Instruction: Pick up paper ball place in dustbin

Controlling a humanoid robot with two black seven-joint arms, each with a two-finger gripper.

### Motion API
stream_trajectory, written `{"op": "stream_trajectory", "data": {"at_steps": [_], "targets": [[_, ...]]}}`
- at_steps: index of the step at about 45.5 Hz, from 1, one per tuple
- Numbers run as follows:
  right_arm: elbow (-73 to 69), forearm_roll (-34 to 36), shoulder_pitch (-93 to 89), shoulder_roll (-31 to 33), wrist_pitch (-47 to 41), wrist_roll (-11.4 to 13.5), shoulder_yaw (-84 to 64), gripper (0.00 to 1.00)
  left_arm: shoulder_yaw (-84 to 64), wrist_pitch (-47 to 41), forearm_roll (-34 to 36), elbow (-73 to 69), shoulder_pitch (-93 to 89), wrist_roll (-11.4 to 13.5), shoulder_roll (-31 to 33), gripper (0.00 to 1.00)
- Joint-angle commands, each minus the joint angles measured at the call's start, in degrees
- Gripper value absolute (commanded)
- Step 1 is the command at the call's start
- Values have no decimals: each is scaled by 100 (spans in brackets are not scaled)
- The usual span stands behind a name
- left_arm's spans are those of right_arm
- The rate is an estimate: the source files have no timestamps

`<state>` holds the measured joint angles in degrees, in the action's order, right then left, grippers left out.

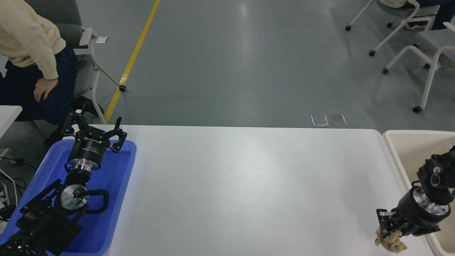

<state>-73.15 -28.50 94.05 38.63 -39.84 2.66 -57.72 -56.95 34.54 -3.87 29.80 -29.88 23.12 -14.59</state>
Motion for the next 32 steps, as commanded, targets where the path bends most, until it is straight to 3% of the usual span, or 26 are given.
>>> {"op": "stream_trajectory", "data": {"at_steps": [1,32], "targets": [[-200,257,1475,-13,-516,7,-108,0,0,0,0,8,0,0,0,100],[-349,591,3637,-531,-516,-2,-609,0,0,-9,0,-1,0,0,0,100]]}}
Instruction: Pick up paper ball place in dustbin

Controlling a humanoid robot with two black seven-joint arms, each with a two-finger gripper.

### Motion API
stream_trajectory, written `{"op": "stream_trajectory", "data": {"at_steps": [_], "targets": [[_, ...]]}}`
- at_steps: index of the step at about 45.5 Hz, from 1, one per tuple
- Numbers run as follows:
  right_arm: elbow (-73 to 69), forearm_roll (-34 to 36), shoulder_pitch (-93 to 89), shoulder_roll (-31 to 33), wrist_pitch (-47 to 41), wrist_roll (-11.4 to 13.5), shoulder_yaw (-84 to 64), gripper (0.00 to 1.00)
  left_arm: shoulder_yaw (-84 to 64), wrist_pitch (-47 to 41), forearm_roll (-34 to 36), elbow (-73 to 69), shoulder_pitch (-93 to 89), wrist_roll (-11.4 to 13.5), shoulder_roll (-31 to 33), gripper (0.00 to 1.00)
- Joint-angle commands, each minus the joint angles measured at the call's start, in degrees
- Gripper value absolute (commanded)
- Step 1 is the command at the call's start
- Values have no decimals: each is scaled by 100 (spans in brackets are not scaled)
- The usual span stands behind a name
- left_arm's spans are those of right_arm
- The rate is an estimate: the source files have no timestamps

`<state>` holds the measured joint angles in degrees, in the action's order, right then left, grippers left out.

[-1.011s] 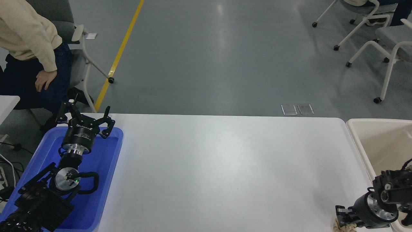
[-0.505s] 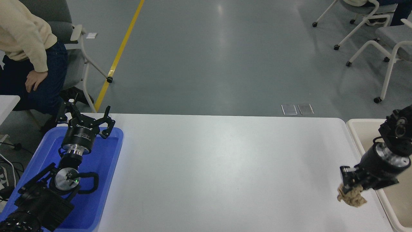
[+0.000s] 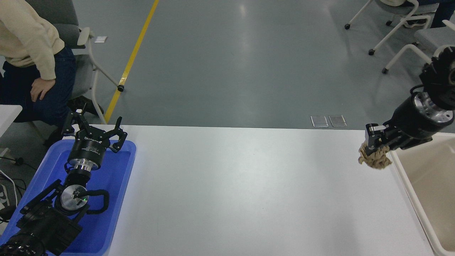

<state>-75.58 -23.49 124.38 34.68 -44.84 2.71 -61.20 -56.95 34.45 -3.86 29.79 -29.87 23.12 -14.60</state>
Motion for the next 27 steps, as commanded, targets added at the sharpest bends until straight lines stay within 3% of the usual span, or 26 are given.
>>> {"op": "stream_trajectory", "data": {"at_steps": [1,27], "targets": [[-115,91,631,-154,-16,-7,-270,0,0,0,-1,1,-2,0,1,100],[-19,55,570,21,-16,2,-753,0,0,-17,-1,1,7,0,9,100]]}}
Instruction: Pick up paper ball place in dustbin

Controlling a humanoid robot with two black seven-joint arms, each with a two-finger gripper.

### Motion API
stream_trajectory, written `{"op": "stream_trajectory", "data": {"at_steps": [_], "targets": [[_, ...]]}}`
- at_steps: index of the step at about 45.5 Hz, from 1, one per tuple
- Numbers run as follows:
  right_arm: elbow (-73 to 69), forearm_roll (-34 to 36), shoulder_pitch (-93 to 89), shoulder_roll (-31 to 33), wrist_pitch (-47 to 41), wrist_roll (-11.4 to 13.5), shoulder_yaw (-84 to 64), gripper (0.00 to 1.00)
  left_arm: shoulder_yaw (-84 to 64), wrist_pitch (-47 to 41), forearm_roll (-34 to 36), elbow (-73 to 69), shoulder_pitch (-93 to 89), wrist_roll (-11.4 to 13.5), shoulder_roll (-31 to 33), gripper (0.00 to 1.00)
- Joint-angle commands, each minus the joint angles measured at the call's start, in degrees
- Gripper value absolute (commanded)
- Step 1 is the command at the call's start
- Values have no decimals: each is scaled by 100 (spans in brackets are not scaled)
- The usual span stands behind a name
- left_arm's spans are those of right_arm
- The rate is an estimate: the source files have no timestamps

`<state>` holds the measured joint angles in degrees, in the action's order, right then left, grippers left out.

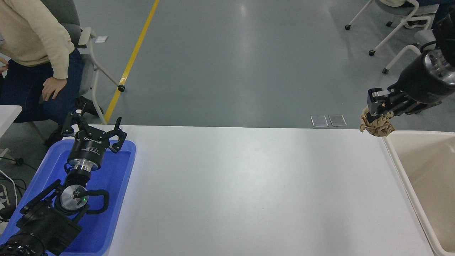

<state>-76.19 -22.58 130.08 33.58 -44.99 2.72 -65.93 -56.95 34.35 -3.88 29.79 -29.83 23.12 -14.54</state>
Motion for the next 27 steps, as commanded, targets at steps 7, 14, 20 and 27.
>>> {"op": "stream_trajectory", "data": {"at_steps": [7,14,20,27], "targets": [[78,-18,-193,174,-1,0,-623,0,0,-7,1,0,3,0,-5,100],[368,-18,-465,614,-1,0,-790,0,0,-7,1,0,3,0,-5,100],[553,35,-834,886,34,9,-930,0,0,-7,1,0,-6,0,4,100],[641,70,-1256,1036,1280,0,-1194,0,0,-7,1,0,3,0,4,100]]}}
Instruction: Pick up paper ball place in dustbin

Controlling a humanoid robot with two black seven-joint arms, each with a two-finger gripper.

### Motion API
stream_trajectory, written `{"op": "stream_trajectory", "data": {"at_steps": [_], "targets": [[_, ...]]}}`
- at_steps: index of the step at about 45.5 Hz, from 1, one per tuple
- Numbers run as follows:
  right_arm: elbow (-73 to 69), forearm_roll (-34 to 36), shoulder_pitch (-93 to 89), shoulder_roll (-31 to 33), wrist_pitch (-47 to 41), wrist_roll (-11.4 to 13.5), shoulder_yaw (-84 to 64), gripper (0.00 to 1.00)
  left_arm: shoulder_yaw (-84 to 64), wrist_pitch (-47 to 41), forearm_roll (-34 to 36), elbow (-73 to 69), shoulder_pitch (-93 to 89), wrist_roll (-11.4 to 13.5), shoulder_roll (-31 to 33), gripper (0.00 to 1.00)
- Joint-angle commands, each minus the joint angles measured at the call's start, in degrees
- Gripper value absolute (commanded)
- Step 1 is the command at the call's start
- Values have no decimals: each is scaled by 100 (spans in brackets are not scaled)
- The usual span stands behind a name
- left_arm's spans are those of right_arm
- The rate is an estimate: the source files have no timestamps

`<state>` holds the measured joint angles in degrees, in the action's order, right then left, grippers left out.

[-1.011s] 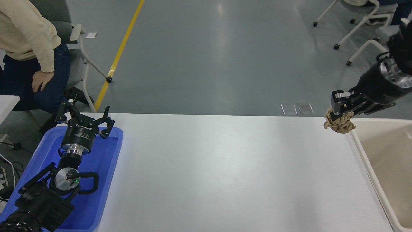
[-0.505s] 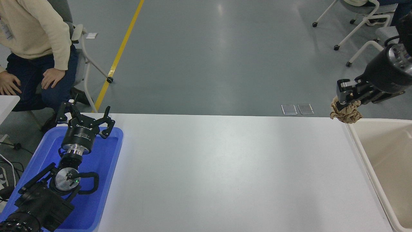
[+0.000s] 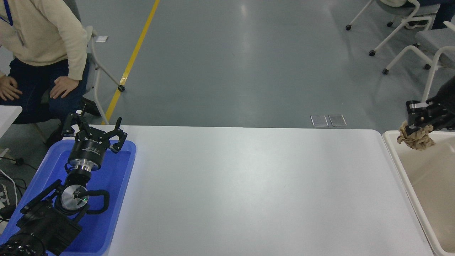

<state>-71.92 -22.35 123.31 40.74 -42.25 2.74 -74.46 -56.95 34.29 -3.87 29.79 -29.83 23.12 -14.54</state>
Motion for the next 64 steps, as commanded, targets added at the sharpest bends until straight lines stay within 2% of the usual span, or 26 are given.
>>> {"op": "stream_trajectory", "data": {"at_steps": [1,6,15,24,32,37,46,52,59,64], "targets": [[249,37,-693,329,1147,-2,-341,0,0,-1,-9,0,-5,0,3,100],[1003,72,-1458,417,1623,7,-209,0,0,-1,0,0,-5,0,-5,100],[2322,450,-2864,426,1764,16,599,0,0,-1,0,0,-5,0,3,100],[3473,468,-4085,540,1764,42,1337,0,0,-1,0,0,-5,0,3,100],[4835,450,-5562,400,1755,42,2470,0,0,-1,0,0,3,0,3,100],[5600,442,-6397,31,1764,42,3086,0,0,-1,0,0,3,0,3,100],[6558,442,-6978,-347,1886,42,3386,0,0,-1,0,0,-5,0,-5,100],[6937,459,-7242,-584,2387,42,3403,0,0,-1,0,0,-5,0,3,100],[6946,477,-7655,-831,3538,34,3657,0,0,-1,0,0,3,0,3,100],[6946,477,-7927,-954,4048,7,4114,0,0,-1,0,0,-5,0,3,100]]}}
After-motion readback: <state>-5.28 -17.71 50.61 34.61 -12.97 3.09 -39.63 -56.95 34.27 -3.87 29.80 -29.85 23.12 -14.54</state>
